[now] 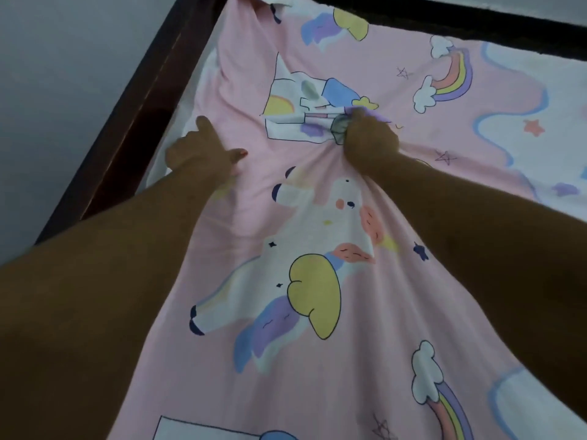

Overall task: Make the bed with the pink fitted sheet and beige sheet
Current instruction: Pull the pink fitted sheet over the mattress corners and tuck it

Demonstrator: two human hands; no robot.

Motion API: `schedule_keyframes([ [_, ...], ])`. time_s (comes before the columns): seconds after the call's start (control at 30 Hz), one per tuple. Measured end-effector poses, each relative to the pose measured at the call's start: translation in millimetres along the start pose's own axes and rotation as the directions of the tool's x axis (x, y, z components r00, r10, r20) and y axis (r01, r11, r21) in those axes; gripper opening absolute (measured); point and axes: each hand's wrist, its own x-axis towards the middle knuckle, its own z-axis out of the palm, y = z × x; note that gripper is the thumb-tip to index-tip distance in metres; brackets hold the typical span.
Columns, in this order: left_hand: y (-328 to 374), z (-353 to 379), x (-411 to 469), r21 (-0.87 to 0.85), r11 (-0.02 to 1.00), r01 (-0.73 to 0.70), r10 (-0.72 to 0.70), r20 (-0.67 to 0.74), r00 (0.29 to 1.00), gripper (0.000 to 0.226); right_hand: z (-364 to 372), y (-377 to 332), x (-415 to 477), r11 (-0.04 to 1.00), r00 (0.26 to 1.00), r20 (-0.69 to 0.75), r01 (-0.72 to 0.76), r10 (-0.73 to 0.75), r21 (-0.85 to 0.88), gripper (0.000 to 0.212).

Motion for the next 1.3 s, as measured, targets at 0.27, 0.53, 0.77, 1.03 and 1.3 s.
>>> schedule_keyframes([
  [0.27,4.3,-3.0,18.3,-0.194,0.981,-0.013,0.012,-0.004,1.0,0.033,3.3,-23.8,22.2,0.997,0.991,0.117,0.059,-0.064,0.047,0.038],
  [0.53,4.7,11.7,11.8,-0.456,0.888,-0.061,-0.096,-0.313,0.945,0.031,3.0,-34.1,50.8,0.845,0.999,-0.008,-0.039,0.051,0.533,0.021],
  [0.77,-23.2,12.4,26.9,-0.26,0.964,-0.05,0.061,0.032,0.998,0.05,25.3,-50.0,41.9,0.932,0.912,0.224,0.301,-0.343,0.202,0.065],
  [1.03,-32.6,25.0,-48.9,-0.134,0.951,-0.277,0.25,-0.191,0.949,0.056,36.3,-57.3,-54.0,0.912,0.911,-0.166,0.397,-0.377,0.109,0.062],
  [1.3,-41.4,91.9,-252.0,-0.227,0.929,-0.292,0.248,-0.205,0.947,0.055,86.5,-49.3,-244.3,0.951,0.956,-0.11,0.286,-0.273,0.121,0.056],
])
